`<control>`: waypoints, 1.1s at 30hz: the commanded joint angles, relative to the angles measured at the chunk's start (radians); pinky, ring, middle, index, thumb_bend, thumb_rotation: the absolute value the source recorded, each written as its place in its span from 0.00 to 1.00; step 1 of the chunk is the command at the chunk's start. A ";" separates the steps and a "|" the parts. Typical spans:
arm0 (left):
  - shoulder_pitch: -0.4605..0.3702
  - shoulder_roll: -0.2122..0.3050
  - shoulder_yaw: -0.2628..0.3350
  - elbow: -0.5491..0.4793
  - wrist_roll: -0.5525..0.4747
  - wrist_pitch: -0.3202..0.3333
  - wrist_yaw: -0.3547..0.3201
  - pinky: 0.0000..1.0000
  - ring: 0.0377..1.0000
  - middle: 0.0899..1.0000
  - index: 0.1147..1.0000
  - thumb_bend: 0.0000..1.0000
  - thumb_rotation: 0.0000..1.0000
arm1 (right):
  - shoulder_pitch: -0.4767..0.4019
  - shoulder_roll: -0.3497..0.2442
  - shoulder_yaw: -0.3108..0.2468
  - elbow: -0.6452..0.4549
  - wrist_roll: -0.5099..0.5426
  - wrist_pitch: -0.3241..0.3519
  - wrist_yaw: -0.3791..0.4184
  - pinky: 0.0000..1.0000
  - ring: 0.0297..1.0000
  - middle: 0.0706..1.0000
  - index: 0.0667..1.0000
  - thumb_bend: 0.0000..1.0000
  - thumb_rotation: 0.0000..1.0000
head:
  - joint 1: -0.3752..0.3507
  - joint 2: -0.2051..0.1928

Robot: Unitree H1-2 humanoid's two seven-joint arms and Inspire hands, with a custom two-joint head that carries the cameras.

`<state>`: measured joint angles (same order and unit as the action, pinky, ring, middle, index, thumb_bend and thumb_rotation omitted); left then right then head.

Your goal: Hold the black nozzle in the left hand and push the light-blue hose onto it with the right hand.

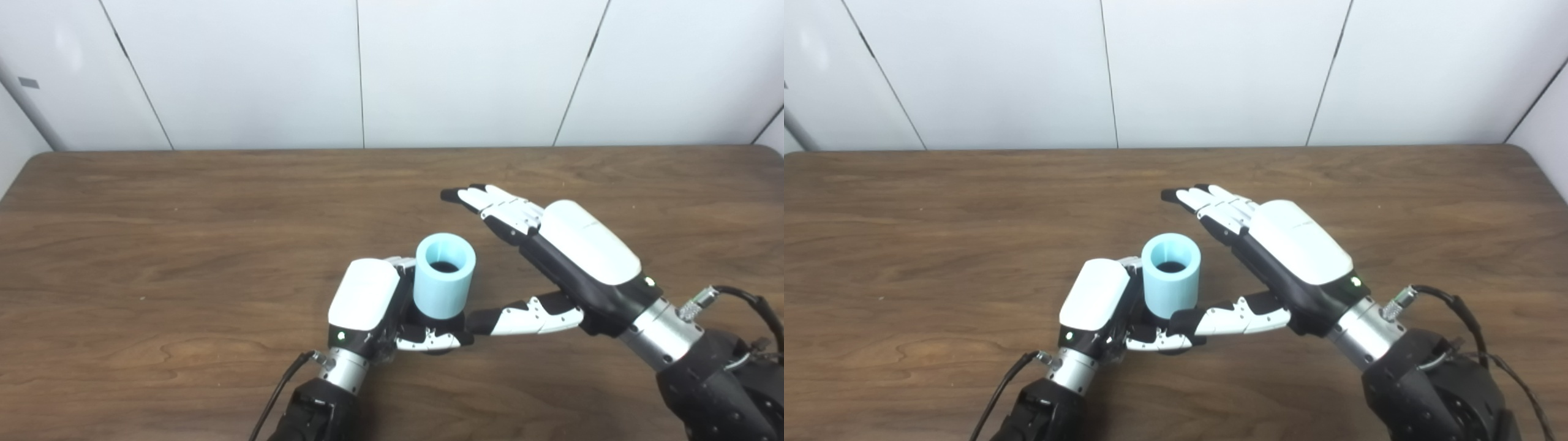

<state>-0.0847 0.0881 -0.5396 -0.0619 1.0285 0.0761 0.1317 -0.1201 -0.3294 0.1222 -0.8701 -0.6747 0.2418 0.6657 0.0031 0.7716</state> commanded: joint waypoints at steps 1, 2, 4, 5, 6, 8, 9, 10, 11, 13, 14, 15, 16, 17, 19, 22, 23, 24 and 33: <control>0.006 0.022 -0.008 0.025 0.040 0.018 -0.027 0.66 0.69 0.66 0.66 0.94 0.12 | -0.013 0.002 -0.012 -0.013 -0.003 -0.008 -0.023 0.89 0.95 0.93 0.94 0.67 1.00 | 0.000 0.001; 0.003 0.025 -0.009 0.024 0.045 0.012 -0.026 0.68 0.70 0.68 0.68 0.95 0.13 | -0.011 0.003 -0.012 -0.011 -0.003 -0.009 -0.024 0.89 0.95 0.93 0.94 0.66 1.00 | 0.000 0.001; -0.003 0.031 -0.011 0.023 0.051 0.002 -0.025 0.73 0.74 0.72 0.71 0.99 0.20 | -0.009 0.004 -0.012 -0.008 -0.001 -0.009 -0.025 0.90 0.95 0.93 0.94 0.67 1.00 | 0.001 0.000; -0.006 0.035 -0.012 0.022 0.054 -0.002 -0.025 0.75 0.75 0.73 0.72 0.99 0.21 | -0.009 0.005 -0.012 -0.007 -0.001 -0.008 -0.025 0.90 0.96 0.93 0.94 0.67 1.00 | 0.001 0.000; -0.009 0.038 -0.013 0.021 0.060 -0.004 -0.024 0.77 0.76 0.73 0.73 1.00 0.23 | -0.009 0.006 -0.011 -0.008 -0.004 -0.007 -0.023 0.89 0.96 0.93 0.94 0.67 1.00 | 0.002 -0.001; -0.015 0.044 -0.012 0.019 0.073 -0.009 -0.018 0.81 0.78 0.75 0.74 1.00 0.26 | -0.008 0.007 -0.009 -0.008 -0.012 -0.008 -0.021 0.89 0.95 0.93 0.94 0.67 1.00 | 0.002 0.000; -0.017 0.046 -0.011 0.013 0.076 -0.011 -0.020 0.83 0.79 0.76 0.75 1.00 0.27 | -0.008 0.007 -0.008 -0.009 -0.014 -0.009 -0.020 0.88 0.95 0.93 0.94 0.67 1.00 | 0.002 0.001; -0.019 0.048 -0.009 0.007 0.078 -0.014 -0.021 0.85 0.80 0.77 0.76 1.00 0.29 | -0.007 0.008 -0.007 -0.011 -0.017 -0.009 -0.018 0.87 0.94 0.93 0.94 0.67 1.00 | 0.002 0.001; -0.020 0.051 -0.007 0.002 0.079 -0.017 -0.022 0.86 0.82 0.79 0.78 1.00 0.30 | -0.006 0.008 -0.006 -0.012 -0.019 -0.008 -0.016 0.86 0.94 0.93 0.94 0.67 1.00 | 0.002 0.001; -0.023 0.056 -0.004 -0.008 0.086 -0.021 -0.024 0.91 0.84 0.83 0.81 1.00 0.33 | -0.003 0.009 -0.004 -0.017 -0.026 -0.003 -0.010 0.85 0.94 0.93 0.95 0.68 1.00 | 0.001 0.002; -0.023 0.058 -0.002 -0.013 0.090 -0.023 -0.026 0.93 0.86 0.85 0.83 1.00 0.35 | -0.001 0.009 -0.004 -0.018 -0.029 -0.004 -0.009 0.85 0.93 0.92 0.95 0.68 1.00 | 0.001 0.002; -0.023 0.059 0.000 -0.018 0.094 -0.022 -0.028 0.95 0.88 0.86 0.84 1.00 0.36 | 0.000 0.009 -0.004 -0.019 -0.029 -0.004 -0.008 0.85 0.93 0.92 0.95 0.68 1.00 | 0.001 0.003; -0.024 0.060 0.003 -0.023 0.099 -0.020 -0.030 0.97 0.89 0.87 0.85 1.00 0.37 | 0.001 0.009 -0.005 -0.019 -0.027 -0.005 -0.009 0.85 0.93 0.92 0.95 0.68 1.00 | 0.001 0.003; -0.024 0.061 0.005 -0.028 0.103 -0.020 -0.031 0.98 0.90 0.88 0.86 1.00 0.38 | 0.002 0.010 -0.005 -0.019 -0.027 -0.005 -0.009 0.85 0.93 0.92 0.95 0.68 1.00 | 0.001 0.004; -0.026 0.062 0.013 -0.038 0.109 -0.018 -0.037 0.99 0.91 0.89 0.87 1.00 0.40 | 0.006 0.011 -0.005 -0.018 -0.028 -0.007 -0.011 0.85 0.93 0.92 0.95 0.68 1.00 | 0.001 0.004; -0.029 0.066 0.026 -0.050 0.107 -0.025 -0.046 1.00 0.93 0.90 0.88 1.00 0.41 | 0.009 0.013 -0.004 -0.016 -0.029 -0.008 -0.014 0.85 0.93 0.92 0.95 0.68 1.00 | 0.003 0.004; -0.030 0.067 0.032 -0.052 0.102 -0.029 -0.044 1.00 0.93 0.89 0.88 1.00 0.41 | 0.011 0.015 -0.004 -0.015 -0.030 -0.008 -0.015 0.85 0.93 0.92 0.95 0.68 1.00 | 0.004 0.004; -0.032 0.068 0.037 -0.054 0.100 -0.033 -0.041 1.00 0.92 0.88 0.87 1.00 0.41 | 0.013 0.017 -0.004 -0.014 -0.029 -0.009 -0.017 0.85 0.93 0.92 0.95 0.68 1.00 | 0.004 0.004; -0.038 0.067 0.106 -0.138 0.027 -0.041 -0.091 0.50 0.62 0.65 0.70 1.00 0.35 | 0.023 0.022 -0.007 -0.003 -0.041 -0.015 -0.023 0.86 0.93 0.92 0.95 0.68 1.00 | 0.009 0.002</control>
<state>-0.0939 0.1590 -0.4427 -0.1468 1.0737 0.0353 0.0507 -0.0862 -0.3091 0.1245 -0.8653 -0.7134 0.2412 0.6686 0.0108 0.7731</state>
